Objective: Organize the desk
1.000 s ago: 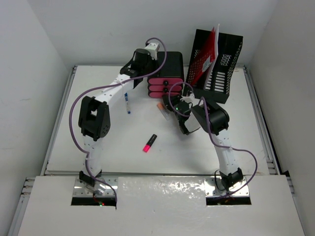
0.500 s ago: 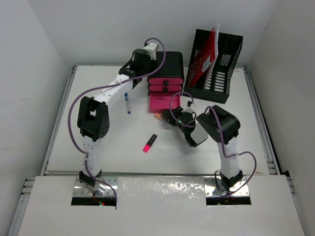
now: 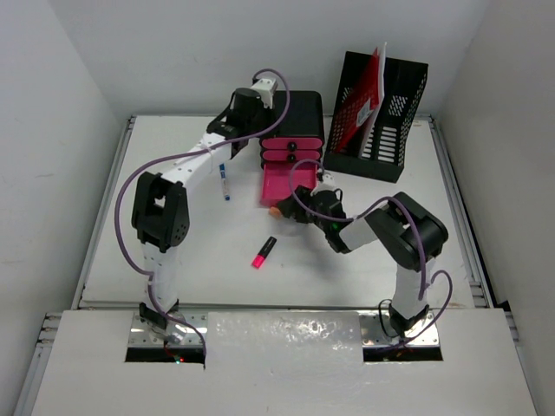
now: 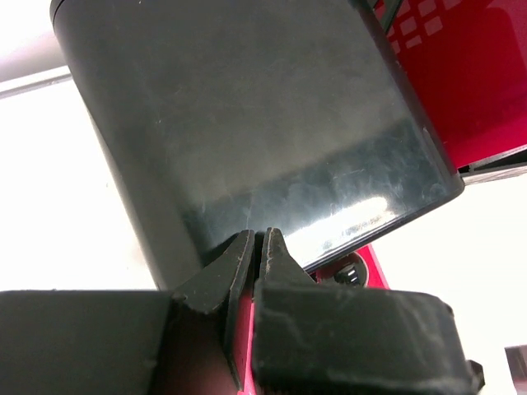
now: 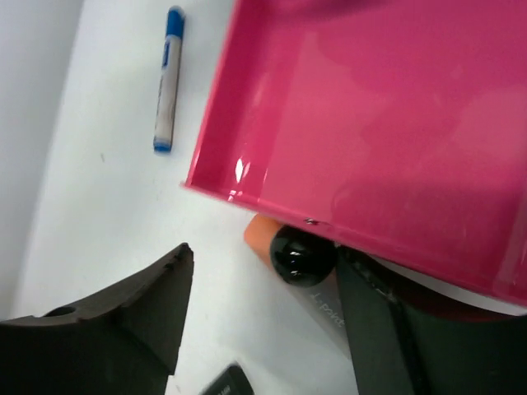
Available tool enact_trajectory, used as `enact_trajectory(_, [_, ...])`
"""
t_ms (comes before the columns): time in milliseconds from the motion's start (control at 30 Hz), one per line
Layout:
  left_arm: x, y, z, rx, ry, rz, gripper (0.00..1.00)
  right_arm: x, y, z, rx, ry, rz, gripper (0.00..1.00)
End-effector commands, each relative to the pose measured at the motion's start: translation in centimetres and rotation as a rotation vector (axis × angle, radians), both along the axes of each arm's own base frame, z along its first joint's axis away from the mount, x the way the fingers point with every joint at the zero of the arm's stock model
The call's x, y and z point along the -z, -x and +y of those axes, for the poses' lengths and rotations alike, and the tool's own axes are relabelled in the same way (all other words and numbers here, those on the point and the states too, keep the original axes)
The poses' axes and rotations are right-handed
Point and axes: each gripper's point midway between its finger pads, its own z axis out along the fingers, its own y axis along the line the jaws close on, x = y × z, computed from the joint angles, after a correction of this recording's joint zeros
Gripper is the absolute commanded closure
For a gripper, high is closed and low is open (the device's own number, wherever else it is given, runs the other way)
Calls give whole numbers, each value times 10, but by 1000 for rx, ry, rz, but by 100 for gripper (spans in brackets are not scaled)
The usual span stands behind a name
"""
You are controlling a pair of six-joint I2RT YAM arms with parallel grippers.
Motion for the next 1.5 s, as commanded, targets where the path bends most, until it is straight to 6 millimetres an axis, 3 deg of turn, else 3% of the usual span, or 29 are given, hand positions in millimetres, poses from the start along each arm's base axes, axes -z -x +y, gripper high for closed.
enact_trajectory(0, [4,10,17,-23,-38,42,100,-18,11,15,-206,176,-96,32])
enact_trajectory(67, [-2,10,16,-19,-31,33,100,-24,12,14,-266,254,-151,28])
enact_trajectory(133, [-12,10,16,-17,-23,18,100,-16,17,9,-334,361,-158,26])
enact_trajectory(200, [-22,12,16,-15,-11,5,77,-18,16,11,-405,426,-185,26])
enact_trajectory(267, [-26,14,16,-11,-6,-1,68,-17,18,10,-445,462,-197,26])
enact_trajectory(333, [-32,18,18,-13,-3,-6,51,-12,21,9,-484,498,-204,26])
enact_trajectory(467, [-37,29,26,-31,-13,-14,40,1,27,10,-529,509,-188,26])
enact_trajectory(633, [-37,39,34,-48,-19,-16,39,15,41,13,-547,460,-126,28])
enact_trajectory(867, [-34,49,41,-67,-16,-14,39,33,74,1,-567,446,-58,31])
enact_trajectory(1000, [-30,52,43,-74,-15,-7,39,37,80,-6,-576,489,-63,34])
enact_trajectory(1033, [-29,53,43,-75,-15,-5,39,41,82,-10,-576,509,-45,37])
enact_trajectory(1067, [-29,54,43,-75,-13,-4,40,43,84,-12,-596,523,-27,48])
enact_trajectory(1167, [-32,56,44,-77,-5,-12,43,44,89,-10,-627,524,-5,65])
enact_trajectory(1400, [-34,61,47,-84,-2,-19,44,40,96,-20,-630,575,9,66])
enact_trajectory(1467, [-36,61,47,-80,1,-21,48,40,98,-25,-641,615,11,79])
